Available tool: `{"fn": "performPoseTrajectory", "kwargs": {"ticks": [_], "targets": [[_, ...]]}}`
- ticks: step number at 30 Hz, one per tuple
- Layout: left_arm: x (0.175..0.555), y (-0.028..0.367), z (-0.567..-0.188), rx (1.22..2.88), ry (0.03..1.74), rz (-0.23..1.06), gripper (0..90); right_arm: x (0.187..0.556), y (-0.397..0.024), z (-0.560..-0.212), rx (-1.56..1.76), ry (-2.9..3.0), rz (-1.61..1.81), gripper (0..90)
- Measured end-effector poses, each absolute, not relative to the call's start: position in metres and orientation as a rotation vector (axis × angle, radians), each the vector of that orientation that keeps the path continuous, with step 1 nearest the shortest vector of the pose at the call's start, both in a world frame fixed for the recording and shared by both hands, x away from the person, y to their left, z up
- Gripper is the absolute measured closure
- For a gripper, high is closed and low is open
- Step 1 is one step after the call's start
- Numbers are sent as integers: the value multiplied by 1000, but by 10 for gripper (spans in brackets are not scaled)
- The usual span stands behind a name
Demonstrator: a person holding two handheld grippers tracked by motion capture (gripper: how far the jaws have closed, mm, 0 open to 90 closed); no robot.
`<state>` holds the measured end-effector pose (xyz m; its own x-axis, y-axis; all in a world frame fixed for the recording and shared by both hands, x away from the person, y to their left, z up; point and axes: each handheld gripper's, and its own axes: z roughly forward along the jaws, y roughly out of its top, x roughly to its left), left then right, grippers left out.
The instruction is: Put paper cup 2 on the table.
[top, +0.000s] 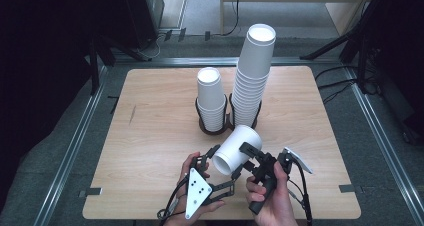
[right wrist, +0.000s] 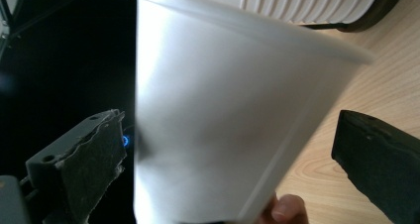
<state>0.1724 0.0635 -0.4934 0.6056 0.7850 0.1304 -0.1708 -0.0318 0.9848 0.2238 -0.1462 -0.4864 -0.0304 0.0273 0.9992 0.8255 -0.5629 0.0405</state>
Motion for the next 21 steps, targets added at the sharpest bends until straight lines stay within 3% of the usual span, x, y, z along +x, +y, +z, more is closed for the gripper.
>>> {"fn": "performPoseTrajectory", "kwargs": {"ticks": [21], "targets": [[164,53,-495,1395,546,808,236,234,-157,-494,-1622,-832,-1682,53]]}}
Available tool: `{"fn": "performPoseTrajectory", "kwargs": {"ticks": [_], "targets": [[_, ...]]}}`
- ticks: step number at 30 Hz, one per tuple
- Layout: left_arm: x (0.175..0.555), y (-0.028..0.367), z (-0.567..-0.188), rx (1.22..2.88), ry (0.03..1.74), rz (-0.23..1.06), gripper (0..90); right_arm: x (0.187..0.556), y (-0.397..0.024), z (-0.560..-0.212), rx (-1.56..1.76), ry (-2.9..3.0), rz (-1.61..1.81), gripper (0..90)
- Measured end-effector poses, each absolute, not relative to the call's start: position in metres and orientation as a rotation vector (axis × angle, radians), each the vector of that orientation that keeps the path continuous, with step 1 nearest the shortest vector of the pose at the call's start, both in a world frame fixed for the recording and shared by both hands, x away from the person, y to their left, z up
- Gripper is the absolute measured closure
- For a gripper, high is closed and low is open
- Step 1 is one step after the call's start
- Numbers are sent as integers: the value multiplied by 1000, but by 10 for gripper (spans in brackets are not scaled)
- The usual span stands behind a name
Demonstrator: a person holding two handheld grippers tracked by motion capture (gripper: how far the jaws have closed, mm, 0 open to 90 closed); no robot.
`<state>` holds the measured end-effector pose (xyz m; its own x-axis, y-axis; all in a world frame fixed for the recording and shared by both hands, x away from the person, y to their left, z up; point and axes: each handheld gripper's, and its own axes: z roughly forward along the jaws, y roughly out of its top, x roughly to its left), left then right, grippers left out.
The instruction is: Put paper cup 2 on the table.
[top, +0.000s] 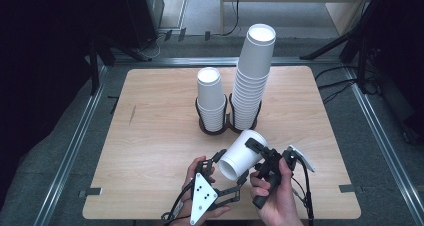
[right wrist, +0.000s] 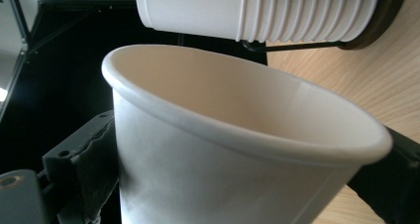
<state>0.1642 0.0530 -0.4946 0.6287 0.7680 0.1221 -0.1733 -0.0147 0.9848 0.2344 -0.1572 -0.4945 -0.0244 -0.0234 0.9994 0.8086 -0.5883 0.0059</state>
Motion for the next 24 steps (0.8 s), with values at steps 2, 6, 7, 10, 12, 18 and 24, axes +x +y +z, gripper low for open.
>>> {"fn": "performPoseTrajectory", "kwargs": {"ticks": [2,6,7,10,12,18,24], "targets": [[164,53,-495,1391,545,808,236,234,-156,-495,-1614,-820,-1683,59],[164,53,-495,1393,544,807,236,235,-156,-496,-1604,-815,-1686,65],[164,53,-495,1395,544,807,236,235,-156,-496,-1604,-815,-1686,65],[165,53,-496,1396,540,796,236,235,-157,-497,-1609,-811,-1686,74],[166,53,-496,1397,539,782,235,234,-158,-495,-1617,-815,-1697,89],[167,57,-495,1408,553,757,222,233,-158,-494,-1585,-840,-1746,118],[170,59,-489,1517,628,682,124,233,-163,-490,-1595,-847,-1799,121]]}}
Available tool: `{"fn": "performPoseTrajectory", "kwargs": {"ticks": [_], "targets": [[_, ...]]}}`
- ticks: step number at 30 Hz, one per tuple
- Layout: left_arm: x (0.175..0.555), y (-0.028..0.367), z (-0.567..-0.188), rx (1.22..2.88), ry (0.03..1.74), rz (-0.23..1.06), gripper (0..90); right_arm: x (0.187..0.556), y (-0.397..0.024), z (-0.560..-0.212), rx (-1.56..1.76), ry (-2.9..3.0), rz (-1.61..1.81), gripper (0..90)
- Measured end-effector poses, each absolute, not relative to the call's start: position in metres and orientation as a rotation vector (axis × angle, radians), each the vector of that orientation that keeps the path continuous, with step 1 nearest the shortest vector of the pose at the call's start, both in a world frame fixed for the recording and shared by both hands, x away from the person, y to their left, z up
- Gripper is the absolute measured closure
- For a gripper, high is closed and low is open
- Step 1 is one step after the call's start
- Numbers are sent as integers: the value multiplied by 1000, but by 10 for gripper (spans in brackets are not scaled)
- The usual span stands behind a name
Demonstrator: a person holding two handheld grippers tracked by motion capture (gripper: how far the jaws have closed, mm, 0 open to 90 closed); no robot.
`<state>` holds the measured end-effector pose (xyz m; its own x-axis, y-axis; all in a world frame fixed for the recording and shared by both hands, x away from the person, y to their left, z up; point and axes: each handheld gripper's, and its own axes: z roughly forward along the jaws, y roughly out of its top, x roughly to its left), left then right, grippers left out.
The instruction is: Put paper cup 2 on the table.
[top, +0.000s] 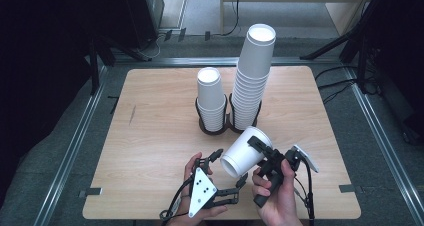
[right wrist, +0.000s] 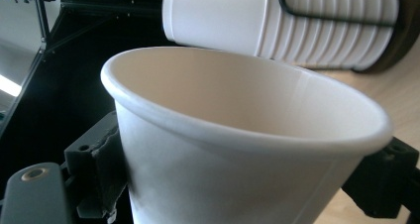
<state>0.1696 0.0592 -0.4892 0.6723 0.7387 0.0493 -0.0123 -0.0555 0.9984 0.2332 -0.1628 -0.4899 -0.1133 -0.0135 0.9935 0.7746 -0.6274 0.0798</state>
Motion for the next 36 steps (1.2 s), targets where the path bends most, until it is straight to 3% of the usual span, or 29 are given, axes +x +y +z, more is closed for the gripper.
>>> {"fn": "performPoseTrajectory", "kwargs": {"ticks": [5,19,36], "targets": [[172,63,-486,1529,667,614,14,241,-182,-487,-1676,-850,-1905,124],[185,81,-487,1544,742,592,14,253,-223,-472,-1897,-1099,-2121,133],[197,94,-492,1554,816,587,14,251,-221,-456,-2013,-1648,-2381,131]]}}
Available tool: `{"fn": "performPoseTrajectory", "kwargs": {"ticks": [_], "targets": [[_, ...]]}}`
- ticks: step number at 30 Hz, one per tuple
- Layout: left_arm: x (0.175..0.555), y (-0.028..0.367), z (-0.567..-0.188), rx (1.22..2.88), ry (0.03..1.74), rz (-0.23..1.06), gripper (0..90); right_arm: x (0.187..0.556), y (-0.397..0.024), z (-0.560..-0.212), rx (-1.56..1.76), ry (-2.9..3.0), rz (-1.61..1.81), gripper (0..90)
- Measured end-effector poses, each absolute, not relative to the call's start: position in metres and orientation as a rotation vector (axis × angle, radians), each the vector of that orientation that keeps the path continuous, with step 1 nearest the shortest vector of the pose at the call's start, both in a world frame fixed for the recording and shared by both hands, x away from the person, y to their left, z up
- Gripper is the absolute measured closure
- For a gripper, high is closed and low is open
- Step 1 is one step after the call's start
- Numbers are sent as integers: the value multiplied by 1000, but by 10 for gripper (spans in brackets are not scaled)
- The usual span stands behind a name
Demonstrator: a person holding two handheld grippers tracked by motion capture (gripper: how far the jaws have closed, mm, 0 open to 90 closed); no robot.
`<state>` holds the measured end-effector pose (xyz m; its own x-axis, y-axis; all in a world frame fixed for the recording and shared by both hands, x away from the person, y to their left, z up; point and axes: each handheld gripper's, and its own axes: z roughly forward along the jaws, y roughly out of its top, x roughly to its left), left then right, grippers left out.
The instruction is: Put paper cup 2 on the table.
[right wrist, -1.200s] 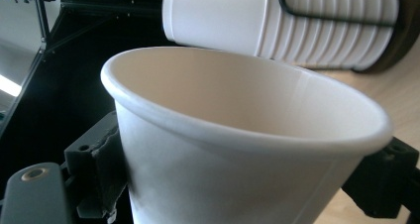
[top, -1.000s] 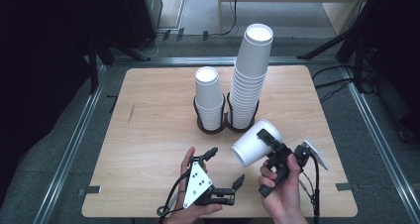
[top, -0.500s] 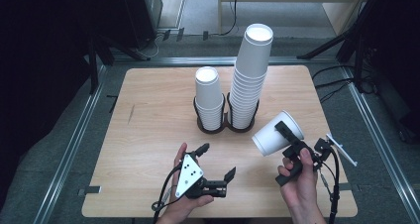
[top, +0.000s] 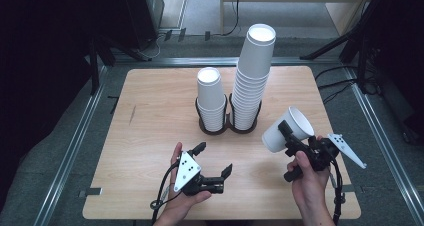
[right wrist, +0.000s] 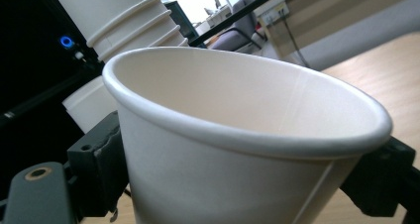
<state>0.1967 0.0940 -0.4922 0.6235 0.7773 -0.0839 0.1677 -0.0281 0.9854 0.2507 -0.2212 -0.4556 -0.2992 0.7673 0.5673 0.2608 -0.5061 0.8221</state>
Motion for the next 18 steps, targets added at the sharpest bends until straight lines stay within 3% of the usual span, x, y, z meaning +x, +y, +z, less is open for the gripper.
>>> {"fn": "performPoseTrajectory", "kwargs": {"ticks": [18], "targets": [[206,108,-495,1556,878,604,14,259,-209,-468,1243,1381,1536,124]]}}
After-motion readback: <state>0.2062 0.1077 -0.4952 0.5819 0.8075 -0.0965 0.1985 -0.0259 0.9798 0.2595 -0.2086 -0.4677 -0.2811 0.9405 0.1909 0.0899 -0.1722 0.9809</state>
